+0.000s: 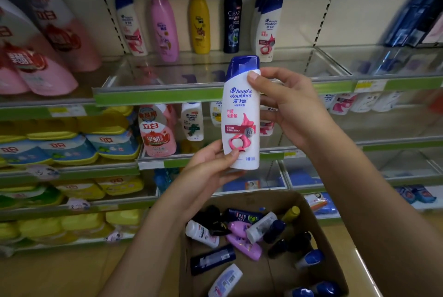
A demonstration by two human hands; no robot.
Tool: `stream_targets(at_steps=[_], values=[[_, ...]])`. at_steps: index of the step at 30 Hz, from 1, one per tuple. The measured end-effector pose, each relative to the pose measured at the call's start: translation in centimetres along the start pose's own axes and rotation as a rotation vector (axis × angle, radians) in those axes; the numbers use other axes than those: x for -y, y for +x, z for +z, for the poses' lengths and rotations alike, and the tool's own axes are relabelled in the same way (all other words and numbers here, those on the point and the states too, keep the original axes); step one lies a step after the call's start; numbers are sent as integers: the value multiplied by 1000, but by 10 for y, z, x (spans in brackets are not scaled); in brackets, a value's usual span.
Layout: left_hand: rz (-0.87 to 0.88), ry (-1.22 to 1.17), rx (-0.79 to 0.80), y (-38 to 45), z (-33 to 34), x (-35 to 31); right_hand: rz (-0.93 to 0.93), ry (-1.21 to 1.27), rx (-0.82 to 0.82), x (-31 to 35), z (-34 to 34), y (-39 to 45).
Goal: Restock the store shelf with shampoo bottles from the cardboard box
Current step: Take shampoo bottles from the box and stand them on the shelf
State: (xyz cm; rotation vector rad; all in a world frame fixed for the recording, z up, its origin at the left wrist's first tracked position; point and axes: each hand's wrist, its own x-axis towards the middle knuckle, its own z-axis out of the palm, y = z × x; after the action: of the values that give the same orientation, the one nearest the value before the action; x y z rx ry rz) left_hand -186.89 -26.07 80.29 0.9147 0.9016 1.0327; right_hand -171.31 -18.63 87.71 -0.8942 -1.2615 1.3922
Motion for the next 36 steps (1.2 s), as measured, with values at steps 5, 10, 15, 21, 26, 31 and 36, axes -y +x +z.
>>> stream_targets(at_steps=[5, 10, 15, 21, 26, 31, 36], values=[[55, 99, -60, -1, -3, -5, -10, 3, -4, -2, 4, 1], [77, 246, -137, 19, 4, -13, -13, 67, 44, -5, -11, 9], [121, 395, -172, 57, 23, -24, -44, 27, 40, -6, -39, 29], [184, 514, -217, 120, 45, -48, -126, 51, 10, 14, -71, 75], [236, 637, -296, 174, 53, -72, -182, 58, 19, 26, -89, 120], [274, 726, -386, 217, 54, -83, -202, 5, 43, 23, -104, 160], [270, 760, -392, 253, 49, -84, -208, 1, 33, 13, -115, 190]])
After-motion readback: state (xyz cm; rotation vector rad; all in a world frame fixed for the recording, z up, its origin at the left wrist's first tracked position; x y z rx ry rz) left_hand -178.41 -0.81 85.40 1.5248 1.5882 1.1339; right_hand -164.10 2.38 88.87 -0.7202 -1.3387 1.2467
